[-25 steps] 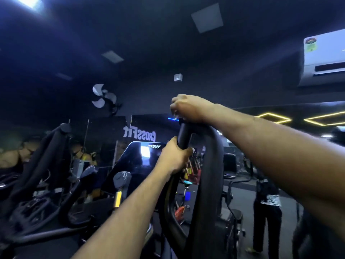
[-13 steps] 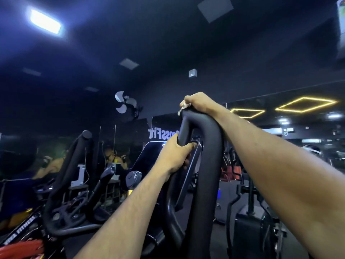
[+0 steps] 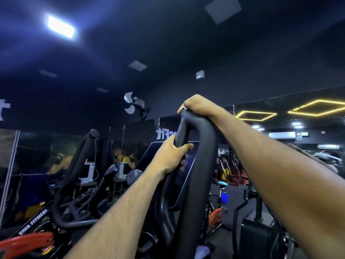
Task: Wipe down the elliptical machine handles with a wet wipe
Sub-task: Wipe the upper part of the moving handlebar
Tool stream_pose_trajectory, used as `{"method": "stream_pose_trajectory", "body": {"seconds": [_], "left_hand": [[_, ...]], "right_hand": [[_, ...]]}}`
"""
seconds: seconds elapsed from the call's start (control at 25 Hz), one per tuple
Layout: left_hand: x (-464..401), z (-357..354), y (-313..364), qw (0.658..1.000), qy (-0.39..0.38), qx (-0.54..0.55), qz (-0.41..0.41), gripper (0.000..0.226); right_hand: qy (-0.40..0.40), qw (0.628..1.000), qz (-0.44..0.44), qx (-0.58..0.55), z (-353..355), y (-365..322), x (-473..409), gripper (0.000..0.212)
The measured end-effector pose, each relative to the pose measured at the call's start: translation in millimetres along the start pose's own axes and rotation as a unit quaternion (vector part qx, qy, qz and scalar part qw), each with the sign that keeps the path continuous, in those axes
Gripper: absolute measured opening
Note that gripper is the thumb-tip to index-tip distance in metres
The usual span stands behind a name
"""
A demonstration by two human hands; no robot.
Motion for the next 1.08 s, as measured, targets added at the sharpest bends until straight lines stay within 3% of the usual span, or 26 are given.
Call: {"method": "stream_pose_trajectory", "body": {"seconds": [0.12,0.44,0.64,0.84,0.96,1.08], "left_hand": [[0,1,-1,1.000,0.006,-0.005,-0.001,0.017],[10,5,1,0.999,0.023,-0.028,-0.006,0.018],[17,7,-1,0.999,0.031,-0.019,0.002,0.026],[19,9,-4,0.999,0.032,-0.007,0.002,0.030],[19,13,-4,0.999,0.042,-0.025,-0.002,0.027],[21,15,-6,0.998,0.052,-0.029,-0.006,0.020]], "right_hand": [[0.030,0.987,0.055,0.146,7,-11,6,0.032],[0.127,0.951,0.134,0.247,7,-36,24,0.019],[0.064,0.958,0.151,0.236,2,-44,29,0.028],[0.142,0.938,0.216,0.230,6,-54,46,0.025],[0.119,0.932,0.254,0.230,3,-60,63,0.025],[0.104,0.949,0.209,0.210,2,-59,67,0.023]]}}
Point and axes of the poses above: each hand's wrist, its own x-axis away from the middle knuckle, its own z-axis out of the back of the hand, y = z × x, the point moved 6 cm from there along -x, towards the middle knuckle
